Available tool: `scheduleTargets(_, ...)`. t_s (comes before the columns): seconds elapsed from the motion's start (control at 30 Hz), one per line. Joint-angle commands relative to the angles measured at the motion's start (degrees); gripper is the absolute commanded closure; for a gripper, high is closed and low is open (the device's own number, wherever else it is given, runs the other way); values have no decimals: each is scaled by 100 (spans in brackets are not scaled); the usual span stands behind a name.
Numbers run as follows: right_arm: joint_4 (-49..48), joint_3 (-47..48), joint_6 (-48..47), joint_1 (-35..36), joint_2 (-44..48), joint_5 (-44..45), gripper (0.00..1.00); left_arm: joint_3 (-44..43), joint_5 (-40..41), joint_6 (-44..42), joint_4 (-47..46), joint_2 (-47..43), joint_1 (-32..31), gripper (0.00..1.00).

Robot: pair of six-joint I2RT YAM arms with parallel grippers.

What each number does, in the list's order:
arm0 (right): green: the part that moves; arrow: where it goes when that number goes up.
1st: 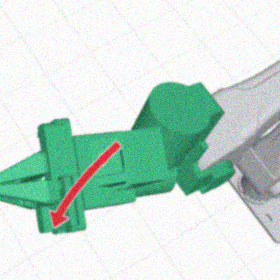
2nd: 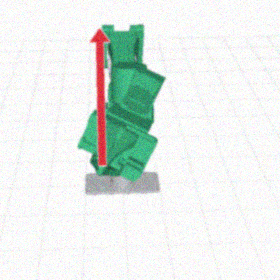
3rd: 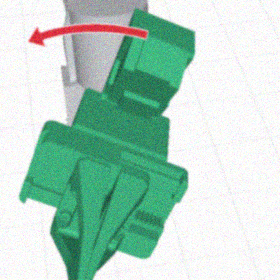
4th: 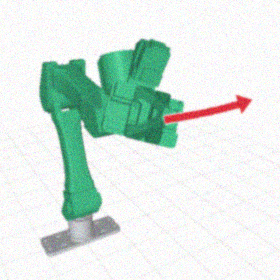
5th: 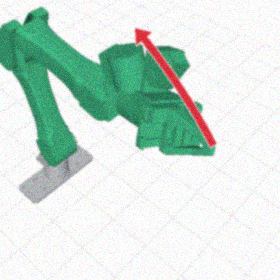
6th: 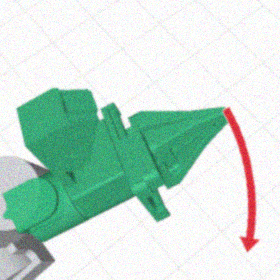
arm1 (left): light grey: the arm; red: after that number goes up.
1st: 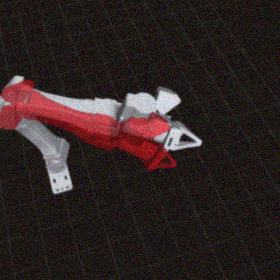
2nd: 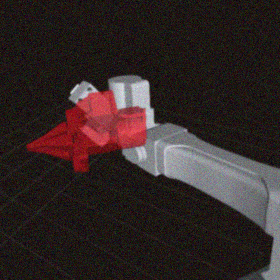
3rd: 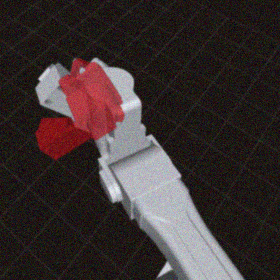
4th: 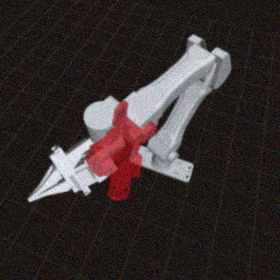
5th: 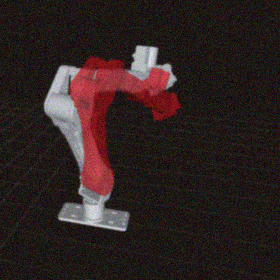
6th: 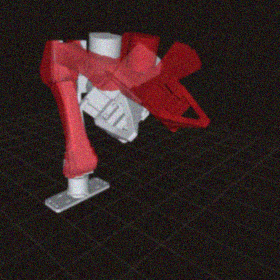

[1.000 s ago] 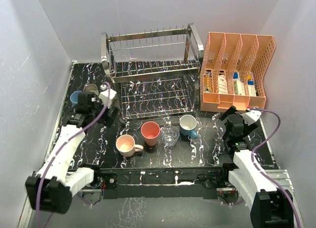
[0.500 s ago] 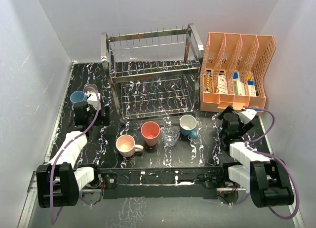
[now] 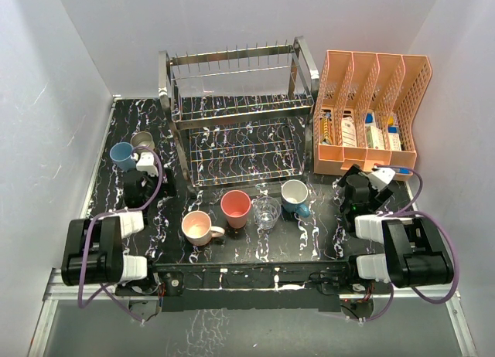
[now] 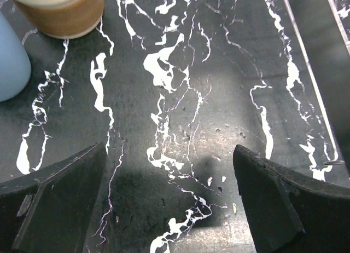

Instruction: Unload the cups from the dish rack

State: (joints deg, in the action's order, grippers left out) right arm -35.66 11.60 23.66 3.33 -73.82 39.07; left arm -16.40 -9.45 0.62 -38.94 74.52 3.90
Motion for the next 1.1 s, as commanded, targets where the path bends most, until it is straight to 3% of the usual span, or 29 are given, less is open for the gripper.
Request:
scheduleTargets(0.0,-787,284,-304,9,-166,-125,2,-96,-9,229,-801,464,27,3)
scheduleTargets(0.2,-1030,260,-417,9,-201,-70,2,176,24,162,-2105,930,30,3)
scheduleTargets(0.33,-1391,311,-547,4,-468,-310,2,11,139,3,-2182,1207,29,3)
scheduleTargets(0.6,-1979,302,-767,4,-878,-429,2,420,236,-39,-3979,2167,27,3)
scheduleTargets(0.77,-2831,51,-1448,27,-1032,-1473,2,242,226,-54,-3625,2196,5,3)
scheduleTargets(0.83,-3171,-3,-1901,31,-1220,-2474,2,82,288,-60,-3157,2117,5,3)
scheduleTargets(0.9,-3858,-136,-2357,34,-1656,-3426,2,120,294,-42,-3402,2196,-1,3)
scheduleTargets(0.97,-3966,-134,-2416,31,-1678,-3484,2,94,286,-53,-3230,2130,3,3)
scheduleTargets(1.0,-3605,-86,-2299,35,-1585,-3321,2,109,289,-53,-3331,2166,4,3)
scheduleTargets(1.07,-3792,-11,-2059,20,-1722,-2788,2,122,281,-42,-3295,2145,5,3)
